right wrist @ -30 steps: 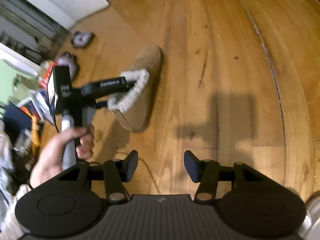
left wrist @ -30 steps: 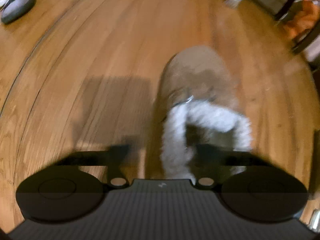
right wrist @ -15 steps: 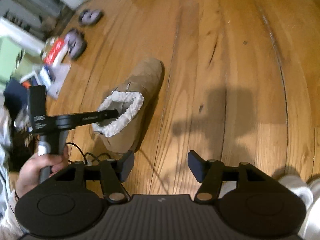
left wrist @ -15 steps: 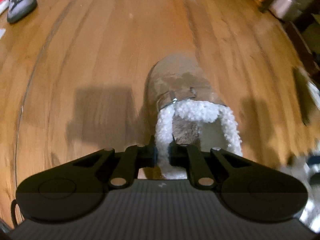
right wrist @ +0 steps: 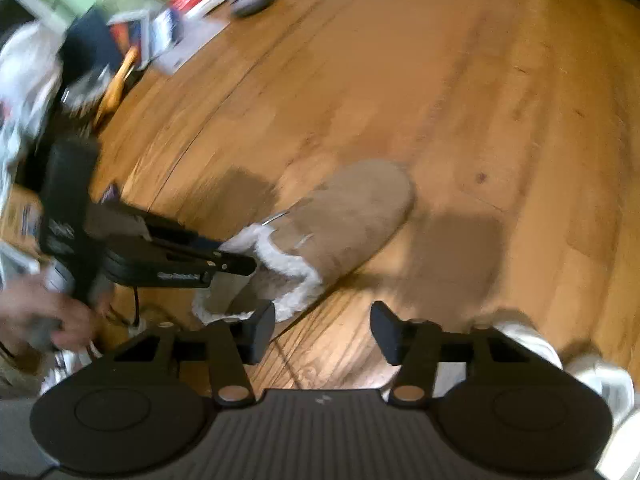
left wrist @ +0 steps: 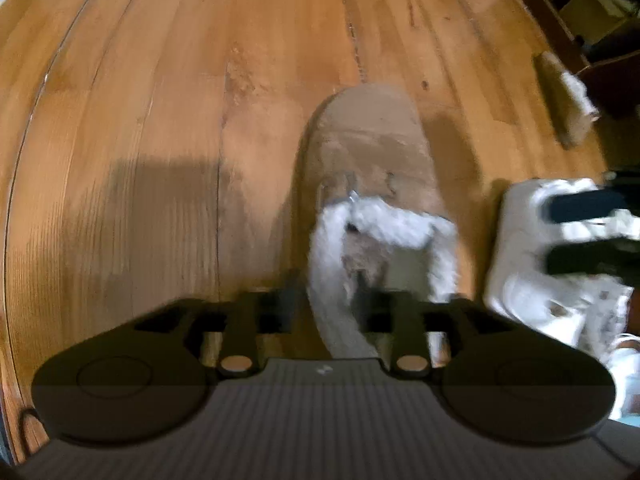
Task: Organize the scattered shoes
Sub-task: 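Carry the slipper with the left gripper toward the row and release, then grasp the slipper's fur collar with the right gripper and lift it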
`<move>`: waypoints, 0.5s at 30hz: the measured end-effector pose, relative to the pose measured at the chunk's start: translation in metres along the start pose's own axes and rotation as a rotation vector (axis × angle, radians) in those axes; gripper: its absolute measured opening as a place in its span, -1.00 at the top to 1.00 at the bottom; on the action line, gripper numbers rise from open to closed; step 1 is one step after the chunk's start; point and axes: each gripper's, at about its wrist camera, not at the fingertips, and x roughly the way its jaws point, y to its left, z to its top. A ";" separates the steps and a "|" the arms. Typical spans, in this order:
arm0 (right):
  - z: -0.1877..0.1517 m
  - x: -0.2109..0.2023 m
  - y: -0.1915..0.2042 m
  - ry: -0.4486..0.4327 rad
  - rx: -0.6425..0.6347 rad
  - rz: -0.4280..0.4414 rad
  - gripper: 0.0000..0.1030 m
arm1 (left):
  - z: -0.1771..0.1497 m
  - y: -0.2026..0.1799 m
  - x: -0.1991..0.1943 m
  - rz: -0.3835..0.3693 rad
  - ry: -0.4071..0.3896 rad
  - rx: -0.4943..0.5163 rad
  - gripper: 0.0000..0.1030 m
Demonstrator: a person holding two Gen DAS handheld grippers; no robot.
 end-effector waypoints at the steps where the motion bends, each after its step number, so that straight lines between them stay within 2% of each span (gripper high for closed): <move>1: 0.004 0.003 0.012 -0.010 -0.074 -0.015 0.17 | -0.004 0.003 -0.007 -0.018 -0.008 -0.010 -0.57; 4: 0.014 0.016 0.045 -0.020 -0.297 -0.080 0.16 | -0.013 0.013 -0.021 -0.032 -0.018 -0.046 -0.58; 6: 0.017 0.028 0.066 -0.010 -0.469 -0.140 0.02 | -0.019 0.022 -0.028 -0.033 -0.016 -0.075 -0.58; 7: 0.018 0.030 0.068 -0.009 -0.487 -0.147 -0.01 | -0.023 0.028 -0.031 -0.038 -0.014 -0.093 -0.59; 9: 0.016 0.044 0.085 0.012 -0.637 -0.214 -0.02 | -0.026 0.034 -0.031 -0.040 -0.007 -0.109 -0.59; 11: 0.014 0.055 0.093 0.049 -0.728 -0.243 -0.06 | -0.028 0.040 -0.036 -0.023 -0.002 -0.111 -0.59; 15: 0.011 0.077 0.096 0.097 -0.802 -0.288 -0.12 | -0.027 0.044 -0.037 -0.016 -0.006 -0.102 -0.59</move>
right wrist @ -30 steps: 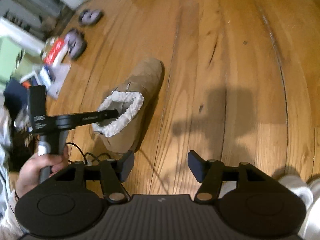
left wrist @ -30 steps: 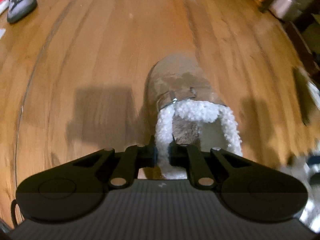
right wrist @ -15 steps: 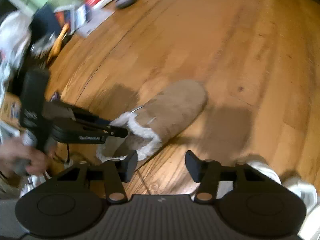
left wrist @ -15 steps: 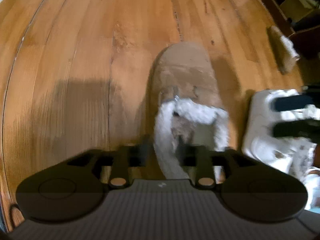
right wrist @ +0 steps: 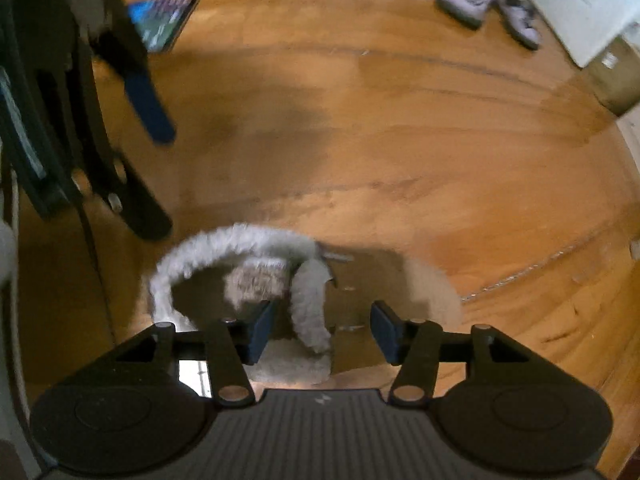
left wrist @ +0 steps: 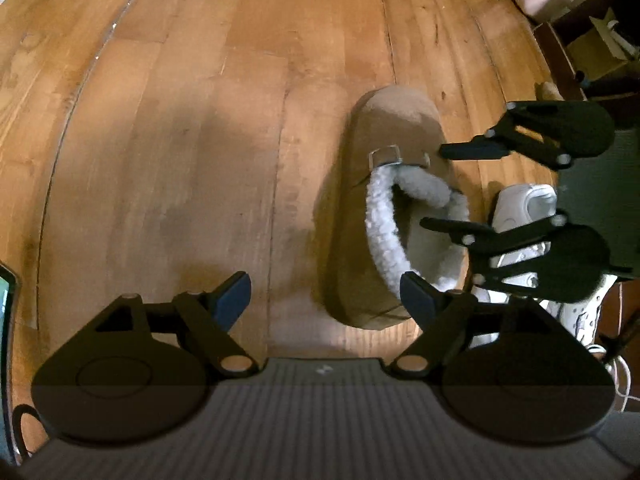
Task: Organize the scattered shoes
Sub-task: 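Grasp the slipper's fur collar with the right gripper and lift it, then carry the slipper with the right gripper beside the sneakers and release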
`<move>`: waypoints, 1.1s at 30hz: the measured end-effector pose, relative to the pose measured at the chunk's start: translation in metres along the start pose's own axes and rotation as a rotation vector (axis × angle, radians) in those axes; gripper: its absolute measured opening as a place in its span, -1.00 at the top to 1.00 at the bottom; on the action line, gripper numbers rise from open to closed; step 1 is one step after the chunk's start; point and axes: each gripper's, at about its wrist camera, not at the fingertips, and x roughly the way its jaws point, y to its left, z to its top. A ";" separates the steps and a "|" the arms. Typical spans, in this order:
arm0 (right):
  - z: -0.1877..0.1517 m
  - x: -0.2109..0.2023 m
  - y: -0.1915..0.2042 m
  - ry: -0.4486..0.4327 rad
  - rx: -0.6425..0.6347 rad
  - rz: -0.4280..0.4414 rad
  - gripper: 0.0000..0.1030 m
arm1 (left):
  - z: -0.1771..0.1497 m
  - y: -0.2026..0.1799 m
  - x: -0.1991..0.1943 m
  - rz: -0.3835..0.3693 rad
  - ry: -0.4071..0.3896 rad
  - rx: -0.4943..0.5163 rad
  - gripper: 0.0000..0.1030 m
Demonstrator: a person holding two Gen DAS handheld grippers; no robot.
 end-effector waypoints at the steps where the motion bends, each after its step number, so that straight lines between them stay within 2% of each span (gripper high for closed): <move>1: 0.000 0.004 -0.001 0.008 -0.003 -0.029 -0.12 | 0.000 0.001 0.000 0.002 -0.003 -0.001 -0.59; 3: 0.000 0.014 -0.003 0.026 -0.009 -0.094 -0.14 | 0.001 0.002 -0.001 0.006 -0.009 -0.003 -0.60; 4: 0.001 0.016 -0.007 0.027 0.011 -0.095 -0.14 | 0.001 0.002 0.000 0.007 -0.009 -0.002 -0.60; 6: 0.004 0.018 -0.018 0.035 0.072 -0.089 0.08 | 0.000 0.001 0.001 0.003 -0.006 -0.003 -0.60; 7: 0.007 0.017 -0.023 0.045 0.108 -0.086 0.28 | 0.000 0.001 0.001 0.000 -0.005 -0.001 -0.60; 9: 0.009 0.006 -0.035 0.039 0.223 -0.066 0.57 | -0.003 0.000 -0.002 -0.007 -0.006 0.004 -0.60; 10: 0.009 -0.001 -0.041 0.030 0.286 -0.058 0.65 | -0.004 -0.001 -0.005 -0.009 -0.009 0.008 -0.60; 15: -0.003 -0.024 -0.073 0.035 0.633 0.039 0.68 | -0.001 -0.004 -0.030 0.016 -0.074 0.027 -0.62; 19: -0.028 -0.034 -0.097 0.110 0.976 0.115 0.68 | 0.004 -0.004 -0.048 0.009 -0.116 0.033 -0.62; 22: -0.061 -0.034 -0.112 0.185 1.289 0.272 0.68 | 0.012 -0.004 -0.060 -0.008 -0.135 0.052 -0.67; 23: -0.073 -0.033 -0.116 0.210 1.395 0.328 0.68 | 0.015 -0.005 -0.063 0.012 -0.148 0.063 -0.71; 24: -0.078 -0.032 -0.117 0.220 1.443 0.358 0.68 | 0.018 -0.007 -0.066 0.027 -0.158 0.072 -0.72; 26: -0.105 -0.026 -0.114 0.265 1.647 0.506 0.68 | 0.021 -0.013 -0.065 0.031 -0.160 0.091 -0.72; 29: -0.132 -0.022 -0.100 0.285 1.821 0.598 0.68 | 0.023 -0.022 -0.055 -0.017 -0.133 0.112 -0.72; 33: -0.156 -0.037 -0.085 0.230 1.948 0.612 0.68 | 0.020 -0.036 -0.034 -0.029 -0.100 0.144 -0.72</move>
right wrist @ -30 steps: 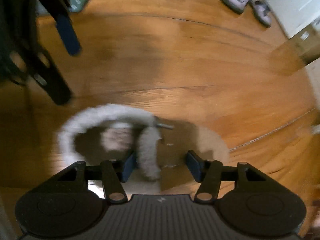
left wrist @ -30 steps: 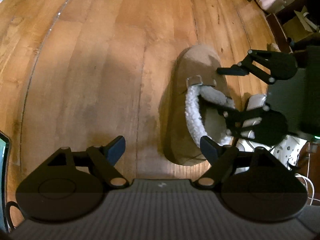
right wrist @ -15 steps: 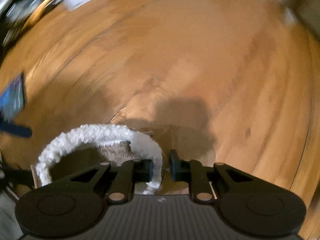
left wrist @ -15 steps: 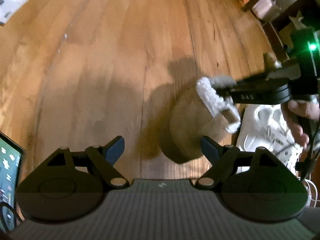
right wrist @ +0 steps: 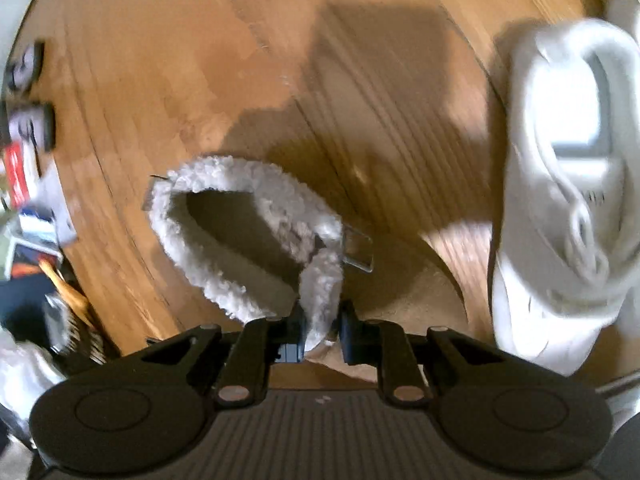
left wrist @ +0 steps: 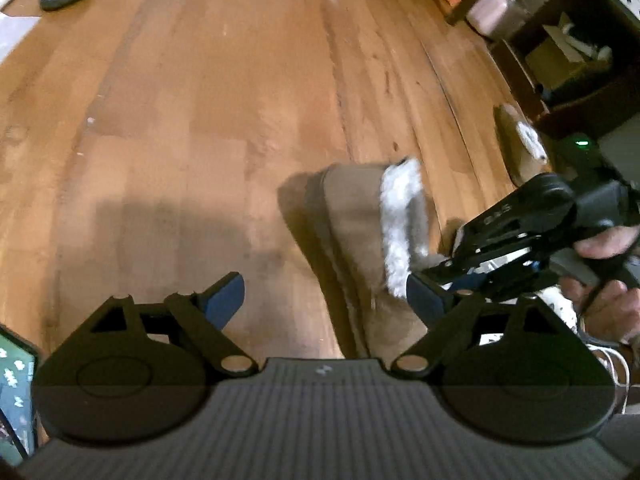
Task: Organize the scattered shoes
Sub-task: 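Carry the slipper with the right gripper beside the sneakers and release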
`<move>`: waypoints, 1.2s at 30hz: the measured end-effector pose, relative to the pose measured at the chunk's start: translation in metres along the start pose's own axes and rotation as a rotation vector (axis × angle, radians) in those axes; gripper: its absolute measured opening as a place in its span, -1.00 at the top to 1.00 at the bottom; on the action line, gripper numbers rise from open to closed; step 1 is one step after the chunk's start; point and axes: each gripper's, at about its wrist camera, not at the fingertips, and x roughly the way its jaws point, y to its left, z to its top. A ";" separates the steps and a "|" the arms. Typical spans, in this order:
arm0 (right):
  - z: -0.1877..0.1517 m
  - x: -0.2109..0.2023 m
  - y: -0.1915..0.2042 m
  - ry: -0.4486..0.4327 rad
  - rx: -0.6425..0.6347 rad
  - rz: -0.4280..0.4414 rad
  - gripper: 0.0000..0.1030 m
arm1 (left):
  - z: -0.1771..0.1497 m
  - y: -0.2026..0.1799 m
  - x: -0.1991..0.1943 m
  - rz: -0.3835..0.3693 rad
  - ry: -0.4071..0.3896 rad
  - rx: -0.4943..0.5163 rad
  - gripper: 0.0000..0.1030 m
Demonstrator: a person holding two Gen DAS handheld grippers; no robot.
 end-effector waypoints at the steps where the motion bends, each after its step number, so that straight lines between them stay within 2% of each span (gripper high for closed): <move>1: -0.005 -0.008 -0.008 -0.021 0.027 0.029 0.68 | -0.002 -0.004 0.005 -0.003 0.012 0.015 -0.72; 4: -0.015 -0.025 -0.030 -0.072 0.101 0.087 0.68 | -0.006 -0.014 0.017 -0.064 0.054 0.025 -0.72; 6: -0.018 -0.030 -0.041 -0.087 0.138 0.101 0.68 | -0.008 -0.019 0.023 -0.126 0.081 0.020 -0.72; 9: -0.024 -0.033 -0.056 -0.098 0.205 0.119 0.65 | -0.008 -0.026 0.028 -0.175 0.100 0.022 -0.72; 13: -0.025 -0.031 -0.065 -0.059 0.240 0.159 0.29 | -0.009 -0.033 0.034 -0.198 0.119 0.026 -0.72; 15: -0.022 -0.039 -0.059 -0.040 0.175 0.146 0.03 | -0.009 -0.035 0.038 -0.191 0.129 0.025 -0.72; 20: -0.012 -0.070 -0.054 -0.060 0.026 0.134 0.04 | -0.003 -0.042 0.044 -0.185 0.162 0.011 -0.72; 22: -0.007 -0.085 -0.062 -0.071 0.016 0.153 0.04 | 0.005 -0.055 0.043 -0.184 0.167 0.032 -0.72; 25: 0.007 -0.114 -0.082 -0.122 0.024 0.189 0.00 | 0.024 -0.087 0.040 -0.170 0.162 0.092 -0.72; 28: 0.024 -0.144 -0.105 -0.165 0.013 0.194 -0.31 | 0.048 -0.129 0.042 -0.133 0.147 0.168 -0.72; 29: 0.031 -0.158 -0.115 -0.181 0.000 0.198 -0.31 | 0.062 -0.150 0.048 -0.129 0.143 0.183 -0.77; 31: 0.042 -0.175 -0.133 -0.238 0.013 0.217 -0.31 | 0.087 -0.177 0.065 -0.170 0.162 0.159 -0.89; 32: 0.051 -0.184 -0.143 -0.261 -0.006 0.217 -0.31 | 0.099 -0.189 0.076 -0.211 0.189 0.139 -0.99; 33: 0.057 -0.188 -0.147 -0.273 -0.035 0.213 -0.29 | 0.110 -0.198 0.093 -0.288 0.245 0.105 -0.99; 34: 0.066 -0.197 -0.147 -0.280 -0.167 0.169 -0.14 | 0.122 -0.207 0.113 -0.338 0.295 0.066 -0.96; 35: 0.072 -0.201 -0.147 -0.303 -0.255 0.108 -0.05 | 0.134 -0.216 0.136 -0.344 0.336 0.021 -0.92; 36: 0.077 -0.204 -0.147 -0.329 -0.330 0.045 -0.08 | 0.142 -0.224 0.153 -0.332 0.359 -0.005 -0.92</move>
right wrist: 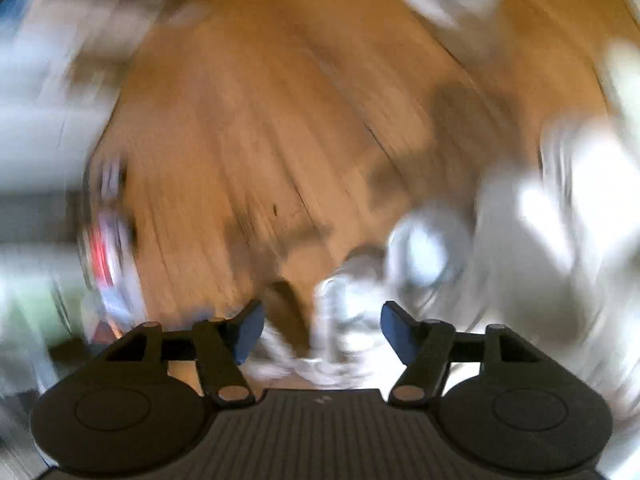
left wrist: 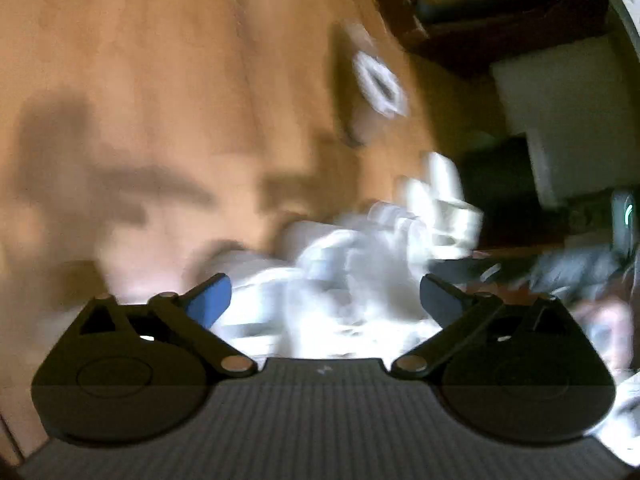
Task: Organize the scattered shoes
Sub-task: 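Carry the slipper with the right gripper beside the sneakers and release, then close the left gripper on the heel of a second brown slipper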
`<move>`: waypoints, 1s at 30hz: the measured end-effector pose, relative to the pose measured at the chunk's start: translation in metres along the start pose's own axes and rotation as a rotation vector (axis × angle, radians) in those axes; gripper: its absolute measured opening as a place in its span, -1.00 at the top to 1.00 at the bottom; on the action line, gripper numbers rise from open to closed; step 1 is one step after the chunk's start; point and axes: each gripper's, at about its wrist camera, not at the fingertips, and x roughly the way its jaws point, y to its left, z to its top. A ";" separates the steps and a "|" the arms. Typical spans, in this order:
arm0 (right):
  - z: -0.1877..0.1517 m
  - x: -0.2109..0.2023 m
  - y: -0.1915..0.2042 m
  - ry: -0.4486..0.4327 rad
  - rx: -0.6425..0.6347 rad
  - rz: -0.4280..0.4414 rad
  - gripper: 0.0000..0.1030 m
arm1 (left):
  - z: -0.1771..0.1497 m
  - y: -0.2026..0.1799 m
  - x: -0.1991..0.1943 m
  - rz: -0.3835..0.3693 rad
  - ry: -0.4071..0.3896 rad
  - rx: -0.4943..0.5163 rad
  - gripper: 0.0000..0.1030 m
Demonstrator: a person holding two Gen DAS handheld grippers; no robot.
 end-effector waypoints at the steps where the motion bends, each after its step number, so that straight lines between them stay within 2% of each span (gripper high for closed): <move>1: 0.007 -0.008 -0.010 -0.067 -0.060 -0.093 -0.07 | 0.007 -0.007 0.009 0.061 -0.007 0.009 -0.92; 2: 0.011 -0.011 -0.019 -0.103 -0.056 -0.093 -0.07 | 0.017 -0.018 0.023 0.124 -0.008 0.035 -0.92; 3: 0.014 -0.013 -0.026 -0.131 -0.041 -0.074 -0.07 | 0.024 -0.026 0.032 0.135 -0.004 0.054 -0.92; 5: 0.026 -0.014 -0.060 -0.193 0.086 0.049 -0.07 | 0.041 -0.045 0.053 0.151 -0.020 0.064 -0.92; 6: 0.028 -0.013 -0.066 -0.207 0.109 0.074 -0.07 | 0.047 -0.053 0.059 0.149 -0.027 0.069 -0.92; 7: 0.035 -0.010 -0.081 -0.239 0.166 0.103 -0.14 | 0.056 -0.062 0.069 0.155 -0.037 0.073 -0.92; 8: 0.040 -0.008 -0.090 -0.253 0.201 0.103 -0.32 | 0.066 -0.074 0.080 0.172 -0.050 0.076 -0.92; 10: 0.048 -0.001 -0.104 -0.271 0.244 0.072 -0.46 | 0.082 -0.089 0.097 0.209 -0.082 0.086 -0.91; 13: 0.067 0.008 -0.140 -0.266 0.355 0.003 -0.48 | 0.103 -0.113 0.125 0.287 -0.162 0.112 -0.15; 15: 0.072 0.014 -0.155 -0.281 0.405 0.000 -0.48 | 0.116 -0.123 0.145 0.279 -0.175 0.107 -0.16; 20: 0.072 0.020 -0.176 -0.280 0.408 0.060 -0.48 | 0.139 -0.127 0.185 0.202 -0.208 0.031 -0.18; 22: 0.071 0.021 -0.183 -0.282 0.412 0.107 -0.48 | 0.145 -0.126 0.200 0.240 -0.209 0.033 -0.25; 24: 0.067 0.015 -0.186 -0.284 0.425 0.138 -0.48 | 0.151 -0.124 0.213 0.287 -0.206 0.031 -0.37; 25: 0.066 0.015 -0.187 -0.289 0.438 0.160 -0.48 | 0.156 -0.122 0.221 0.312 -0.204 0.023 -0.54; 26: 0.066 0.016 -0.190 -0.294 0.453 0.185 -0.48 | 0.161 -0.121 0.231 0.329 -0.203 0.004 -0.83; 27: 0.066 0.016 -0.191 -0.298 0.457 0.196 -0.48 | 0.165 -0.120 0.240 0.328 -0.195 -0.010 -0.95; 28: 0.065 0.015 -0.191 -0.301 0.459 0.205 -0.48 | 0.168 -0.120 0.248 0.315 -0.179 -0.015 -0.96; 30: 0.064 0.014 -0.193 -0.309 0.471 0.212 -0.48 | 0.166 -0.124 0.255 0.311 -0.189 0.008 -0.67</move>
